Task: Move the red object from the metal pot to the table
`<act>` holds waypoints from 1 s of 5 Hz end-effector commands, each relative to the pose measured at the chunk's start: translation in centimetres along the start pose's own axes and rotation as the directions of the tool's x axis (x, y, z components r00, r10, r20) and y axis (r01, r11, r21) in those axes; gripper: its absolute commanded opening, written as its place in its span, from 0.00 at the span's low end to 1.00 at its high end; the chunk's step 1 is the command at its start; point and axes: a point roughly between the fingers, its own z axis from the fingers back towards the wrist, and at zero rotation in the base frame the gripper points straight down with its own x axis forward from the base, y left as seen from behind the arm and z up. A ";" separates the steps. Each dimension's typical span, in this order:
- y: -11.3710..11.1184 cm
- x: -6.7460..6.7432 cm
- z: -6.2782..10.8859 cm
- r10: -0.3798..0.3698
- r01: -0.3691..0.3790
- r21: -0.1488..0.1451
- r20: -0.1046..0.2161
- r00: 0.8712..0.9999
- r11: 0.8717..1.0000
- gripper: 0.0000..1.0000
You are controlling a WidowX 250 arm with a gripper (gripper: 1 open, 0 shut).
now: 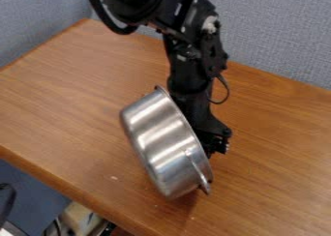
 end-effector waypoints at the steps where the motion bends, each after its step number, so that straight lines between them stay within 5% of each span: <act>1: -0.1 -0.4 0.0 -0.014 0.014 -0.020 0.009 1.000 1.000 1.00; 5: -0.9 -2.0 -1.3 -0.031 0.028 -0.097 -0.028 0.999 0.995 1.00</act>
